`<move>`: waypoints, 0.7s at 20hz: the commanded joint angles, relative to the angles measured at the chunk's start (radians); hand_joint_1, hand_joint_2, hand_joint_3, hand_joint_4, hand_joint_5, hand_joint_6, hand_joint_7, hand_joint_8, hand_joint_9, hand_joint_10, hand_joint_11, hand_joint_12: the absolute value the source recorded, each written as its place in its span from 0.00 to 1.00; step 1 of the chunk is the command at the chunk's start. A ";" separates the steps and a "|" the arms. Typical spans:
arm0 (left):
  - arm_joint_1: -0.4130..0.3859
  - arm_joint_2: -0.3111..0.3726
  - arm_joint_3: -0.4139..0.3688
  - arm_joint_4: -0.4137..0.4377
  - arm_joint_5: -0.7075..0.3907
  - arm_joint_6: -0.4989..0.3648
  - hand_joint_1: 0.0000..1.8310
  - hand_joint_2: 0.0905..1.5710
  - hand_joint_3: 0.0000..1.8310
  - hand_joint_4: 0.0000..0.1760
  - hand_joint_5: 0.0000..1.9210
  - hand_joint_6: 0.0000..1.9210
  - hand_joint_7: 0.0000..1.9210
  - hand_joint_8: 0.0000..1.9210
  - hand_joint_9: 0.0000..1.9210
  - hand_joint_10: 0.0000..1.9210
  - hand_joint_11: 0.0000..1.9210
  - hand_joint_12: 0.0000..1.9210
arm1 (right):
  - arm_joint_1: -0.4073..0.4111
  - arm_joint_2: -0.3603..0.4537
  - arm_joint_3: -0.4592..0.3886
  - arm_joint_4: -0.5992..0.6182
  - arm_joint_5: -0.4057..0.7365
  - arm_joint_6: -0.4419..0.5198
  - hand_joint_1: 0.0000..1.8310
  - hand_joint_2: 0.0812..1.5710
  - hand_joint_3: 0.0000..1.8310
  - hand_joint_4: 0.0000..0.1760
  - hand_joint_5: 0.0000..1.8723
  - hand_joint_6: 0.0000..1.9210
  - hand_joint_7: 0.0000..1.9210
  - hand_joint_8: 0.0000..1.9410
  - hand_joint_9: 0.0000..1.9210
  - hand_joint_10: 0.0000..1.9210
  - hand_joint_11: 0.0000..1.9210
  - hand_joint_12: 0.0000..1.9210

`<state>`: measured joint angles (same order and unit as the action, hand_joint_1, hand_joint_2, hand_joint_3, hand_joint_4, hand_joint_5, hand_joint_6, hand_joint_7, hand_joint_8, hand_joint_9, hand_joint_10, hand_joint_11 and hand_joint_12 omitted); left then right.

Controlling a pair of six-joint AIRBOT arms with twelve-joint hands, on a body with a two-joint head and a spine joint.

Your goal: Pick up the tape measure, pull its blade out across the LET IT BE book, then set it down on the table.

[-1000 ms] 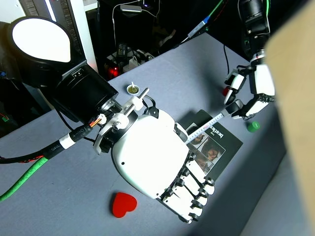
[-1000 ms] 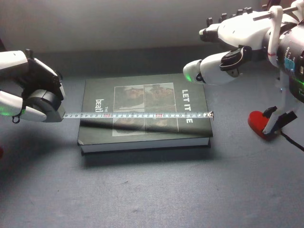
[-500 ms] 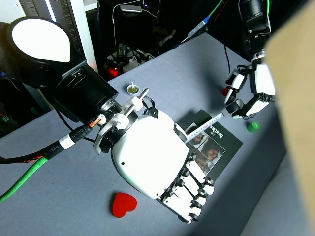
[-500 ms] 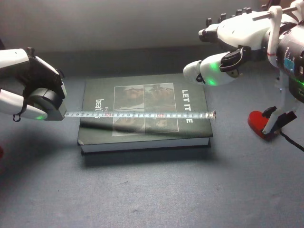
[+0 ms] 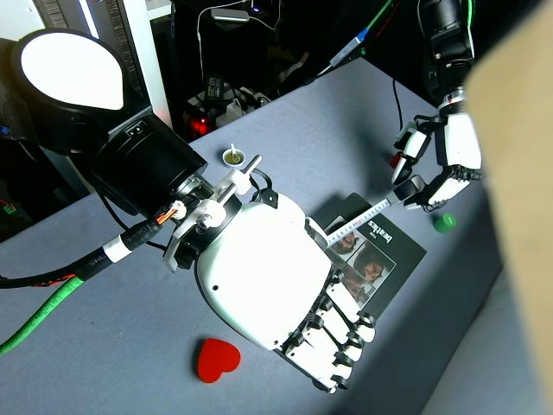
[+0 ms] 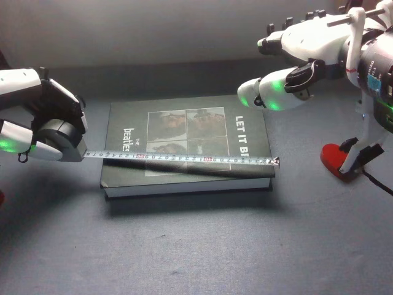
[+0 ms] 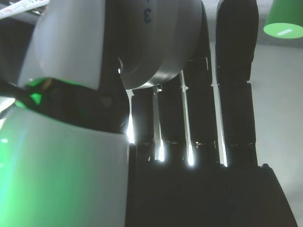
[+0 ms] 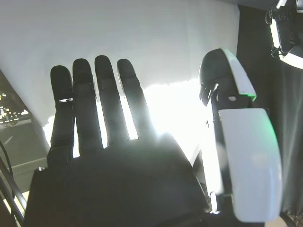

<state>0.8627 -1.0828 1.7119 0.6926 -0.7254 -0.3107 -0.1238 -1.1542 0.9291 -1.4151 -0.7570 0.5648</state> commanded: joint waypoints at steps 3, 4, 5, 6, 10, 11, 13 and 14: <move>-0.015 0.003 0.001 -0.051 -0.067 0.000 0.70 0.66 0.00 0.00 0.53 0.40 0.61 0.44 0.60 0.37 0.54 0.56 | 0.007 0.006 0.002 -0.075 -0.007 0.006 0.10 0.71 0.00 0.00 0.12 0.00 0.17 0.00 0.17 0.00 0.00 0.53; -0.015 0.003 0.001 -0.051 -0.067 0.000 0.70 0.66 0.00 0.00 0.52 0.41 0.62 0.43 0.60 0.37 0.54 0.56 | 0.007 0.006 0.002 -0.075 -0.007 0.006 0.10 0.71 0.00 0.00 0.12 0.00 0.17 0.00 0.17 0.00 0.00 0.52; -0.014 0.003 -0.001 -0.051 -0.066 0.000 0.70 0.66 0.00 0.00 0.52 0.41 0.62 0.43 0.60 0.37 0.54 0.56 | 0.007 0.006 0.002 -0.075 -0.007 0.006 0.10 0.71 0.00 0.00 0.12 0.00 0.17 0.00 0.17 0.00 0.00 0.52; -0.015 0.004 -0.002 -0.051 -0.068 0.000 0.70 0.66 0.00 0.00 0.52 0.41 0.62 0.43 0.60 0.37 0.54 0.56 | 0.007 0.006 0.002 -0.075 -0.007 0.006 0.11 0.71 0.00 0.00 0.12 0.00 0.17 0.00 0.17 0.00 0.00 0.52; -0.041 0.041 -0.043 -0.051 -0.055 -0.002 0.70 0.66 0.00 0.00 0.52 0.41 0.62 0.43 0.60 0.37 0.54 0.56 | 0.007 0.006 0.003 -0.075 -0.008 0.006 0.12 0.70 0.00 0.00 0.13 0.00 0.18 0.00 0.18 0.00 0.00 0.52; -0.049 0.060 -0.071 -0.051 -0.042 -0.002 0.70 0.66 0.00 0.00 0.52 0.41 0.62 0.43 0.60 0.37 0.54 0.56 | 0.007 0.006 0.003 -0.075 -0.008 0.006 0.12 0.70 0.00 0.00 0.13 0.00 0.18 0.00 0.18 0.00 0.00 0.51; -0.071 0.122 -0.163 -0.051 0.001 0.008 0.70 0.66 0.00 0.00 0.52 0.40 0.62 0.42 0.60 0.36 0.54 0.58 | 0.007 0.006 0.003 -0.075 -0.008 0.006 0.12 0.70 0.00 0.00 0.12 0.00 0.17 0.00 0.17 0.00 0.00 0.51; -0.076 0.142 -0.194 -0.051 0.017 0.012 0.70 0.66 0.00 0.00 0.52 0.40 0.62 0.42 0.60 0.36 0.54 0.58 | 0.007 0.006 0.003 -0.075 -0.008 0.006 0.12 0.70 0.00 0.00 0.12 0.00 0.17 0.00 0.17 0.00 0.00 0.51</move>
<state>0.7994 -0.9314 1.4944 0.6918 -0.6491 -0.2916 -0.1238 -1.1542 0.9291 -1.4151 -0.7586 0.5648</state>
